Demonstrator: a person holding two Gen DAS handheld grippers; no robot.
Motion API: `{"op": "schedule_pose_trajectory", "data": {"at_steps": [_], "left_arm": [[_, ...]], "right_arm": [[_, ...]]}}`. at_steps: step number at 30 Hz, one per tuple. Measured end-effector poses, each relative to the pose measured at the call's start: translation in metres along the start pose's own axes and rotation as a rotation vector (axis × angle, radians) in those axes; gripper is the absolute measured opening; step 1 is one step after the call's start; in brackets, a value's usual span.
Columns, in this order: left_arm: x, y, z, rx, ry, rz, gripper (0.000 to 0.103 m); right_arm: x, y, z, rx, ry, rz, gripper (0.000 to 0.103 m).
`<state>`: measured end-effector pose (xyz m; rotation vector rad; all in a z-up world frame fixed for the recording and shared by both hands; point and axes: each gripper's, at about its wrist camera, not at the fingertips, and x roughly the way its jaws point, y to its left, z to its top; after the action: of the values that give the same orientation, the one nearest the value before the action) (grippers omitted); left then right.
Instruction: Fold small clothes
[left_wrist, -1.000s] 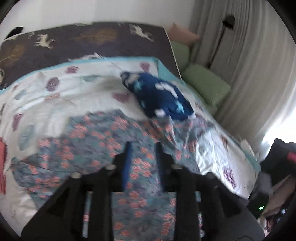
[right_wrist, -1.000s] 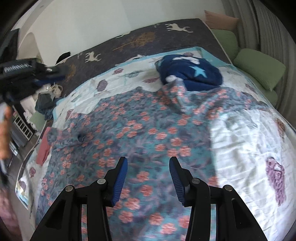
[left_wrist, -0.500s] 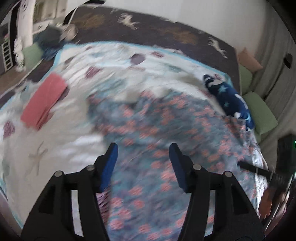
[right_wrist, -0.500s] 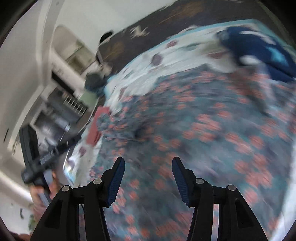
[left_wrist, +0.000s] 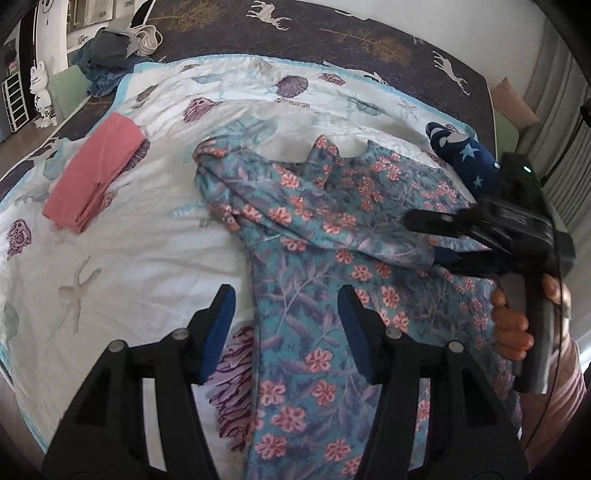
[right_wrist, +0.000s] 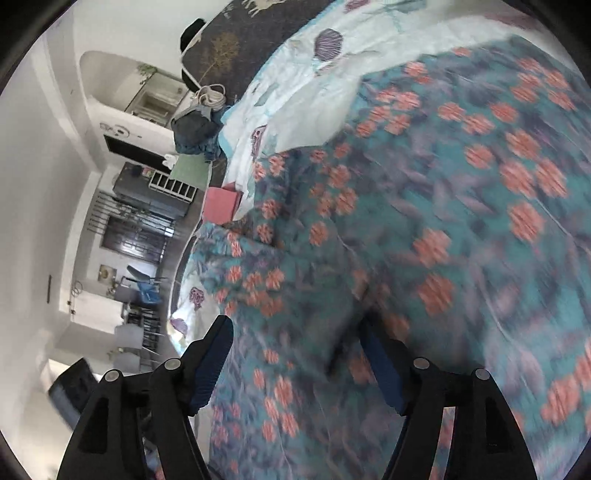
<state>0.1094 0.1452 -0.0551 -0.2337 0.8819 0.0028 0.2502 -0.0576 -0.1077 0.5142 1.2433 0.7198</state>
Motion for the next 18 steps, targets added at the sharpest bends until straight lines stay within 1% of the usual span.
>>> {"op": "schedule_pose_trajectory", "data": {"at_steps": [1, 2, 3, 4, 5, 6, 8, 9, 11, 12, 14, 15, 16, 18], "left_arm": [[0.0, -0.001, 0.001, 0.001, -0.003, 0.002, 0.059], [0.0, -0.001, 0.001, 0.001, -0.004, 0.004, 0.059], [-0.001, -0.001, 0.001, 0.002, -0.004, 0.006, 0.059], [-0.001, -0.001, 0.002, 0.001, -0.005, 0.009, 0.059], [-0.001, -0.001, 0.002, 0.0, -0.007, 0.012, 0.06], [0.0, -0.001, 0.002, -0.001, -0.007, 0.017, 0.06], [0.005, -0.001, 0.003, -0.005, -0.006, 0.033, 0.065], [0.009, -0.001, 0.003, -0.002, -0.005, 0.048, 0.065], [0.019, -0.004, 0.005, 0.015, 0.005, 0.076, 0.065], [0.024, -0.006, 0.005, 0.021, 0.012, 0.079, 0.065], [0.033, -0.013, 0.006, 0.038, 0.025, 0.084, 0.065], [0.035, -0.017, 0.007, 0.044, 0.027, 0.087, 0.065], [0.037, -0.02, 0.007, 0.048, 0.028, 0.089, 0.065], [0.038, -0.026, 0.007, 0.052, 0.027, 0.082, 0.065]], "right_arm": [[0.005, 0.003, 0.004, -0.016, -0.003, -0.011, 0.071], [0.008, 0.006, 0.009, -0.018, -0.017, -0.026, 0.037], [0.007, 0.009, 0.012, -0.012, -0.031, -0.029, 0.007], [0.003, 0.013, 0.014, 0.003, -0.061, -0.007, 0.004], [-0.012, 0.02, 0.015, -0.005, -0.118, 0.033, 0.004], [-0.031, 0.03, 0.016, -0.041, -0.179, 0.049, 0.004], [-0.078, 0.047, 0.015, -0.118, -0.307, 0.024, 0.004], [-0.104, 0.05, 0.014, -0.134, -0.365, 0.02, 0.004], [-0.16, 0.044, 0.008, -0.138, -0.473, 0.014, 0.004], [-0.185, 0.035, 0.004, -0.129, -0.515, -0.008, 0.005], [-0.215, 0.019, -0.002, -0.106, -0.558, -0.076, 0.005], [-0.224, 0.009, -0.005, -0.095, -0.563, -0.118, 0.005], [-0.233, -0.008, -0.01, -0.065, -0.56, -0.177, 0.005], [-0.234, -0.037, -0.016, 0.0, -0.523, -0.226, 0.005]]}}
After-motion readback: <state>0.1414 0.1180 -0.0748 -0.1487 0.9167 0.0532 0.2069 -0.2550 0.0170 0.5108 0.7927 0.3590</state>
